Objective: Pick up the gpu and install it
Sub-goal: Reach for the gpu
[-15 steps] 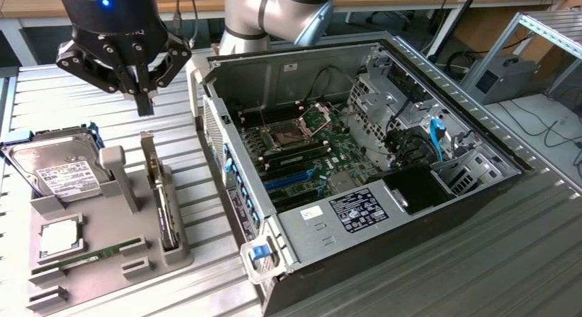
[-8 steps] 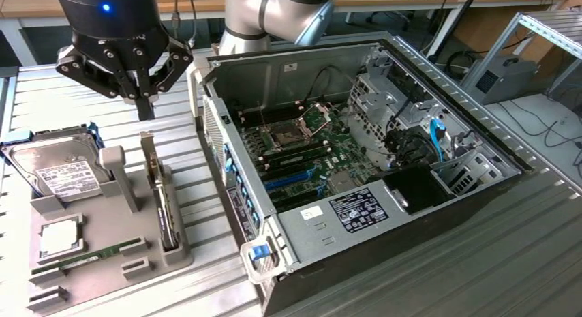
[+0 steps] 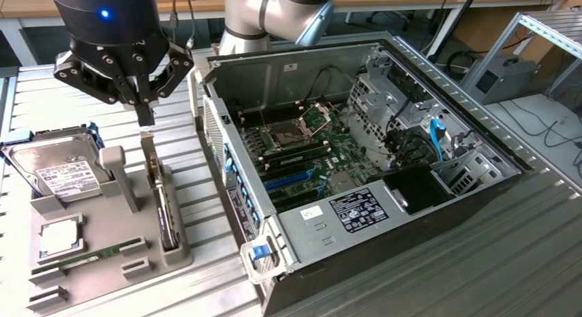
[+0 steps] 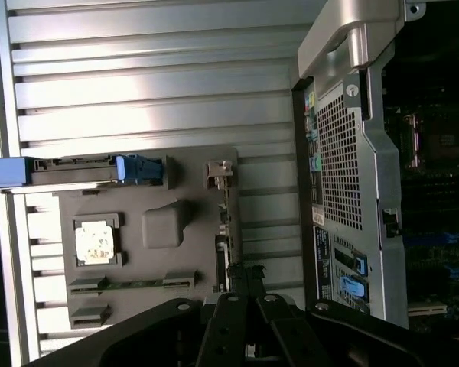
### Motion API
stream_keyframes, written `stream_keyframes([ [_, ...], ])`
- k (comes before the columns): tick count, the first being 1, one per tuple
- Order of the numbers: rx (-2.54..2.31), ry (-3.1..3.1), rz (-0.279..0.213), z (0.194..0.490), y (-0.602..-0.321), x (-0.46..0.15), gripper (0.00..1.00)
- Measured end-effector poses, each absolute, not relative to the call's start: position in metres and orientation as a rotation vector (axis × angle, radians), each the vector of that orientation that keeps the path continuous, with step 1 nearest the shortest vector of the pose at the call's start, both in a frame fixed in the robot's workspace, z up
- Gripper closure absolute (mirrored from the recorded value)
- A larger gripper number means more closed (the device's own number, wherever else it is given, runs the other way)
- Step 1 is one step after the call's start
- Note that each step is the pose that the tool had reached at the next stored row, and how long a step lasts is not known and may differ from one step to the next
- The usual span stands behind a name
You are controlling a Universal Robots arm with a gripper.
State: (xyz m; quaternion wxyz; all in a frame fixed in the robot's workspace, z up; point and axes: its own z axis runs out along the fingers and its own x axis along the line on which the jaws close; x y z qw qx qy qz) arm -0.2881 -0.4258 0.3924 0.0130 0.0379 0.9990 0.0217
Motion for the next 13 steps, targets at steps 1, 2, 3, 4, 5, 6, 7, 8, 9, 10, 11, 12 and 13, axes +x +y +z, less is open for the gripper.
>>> stream_keyframes([
  [1,0.118,3.112,0.068,0.392,-0.427,-0.288,0.89],
  [2,0.118,3.112,0.068,0.392,-0.428,-0.289,0.89],
  [3,0.118,3.112,0.068,0.392,-0.429,-0.289,0.89],
  [4,0.118,3.113,0.068,0.392,-0.43,-0.289,0.89],
  [5,0.118,3.113,0.068,0.392,-0.432,-0.29,0.89],
  [6,0.118,3.113,0.068,0.392,-0.433,-0.29,0.89],
  [7,0.118,3.112,0.068,0.392,-0.435,-0.291,0.89],
  [8,0.118,3.113,0.068,0.392,-0.437,-0.291,0.89],
  [9,0.118,3.113,0.068,0.392,-0.438,-0.291,0.89],
  [10,0.118,3.113,0.068,0.392,-0.438,-0.292,0.89],
  [11,0.118,3.113,0.067,0.392,-0.439,-0.292,0.89],
  [12,0.118,3.112,0.068,0.392,-0.439,-0.292,0.89],
  [13,0.118,3.112,0.068,0.392,-0.439,-0.292,0.89],
])
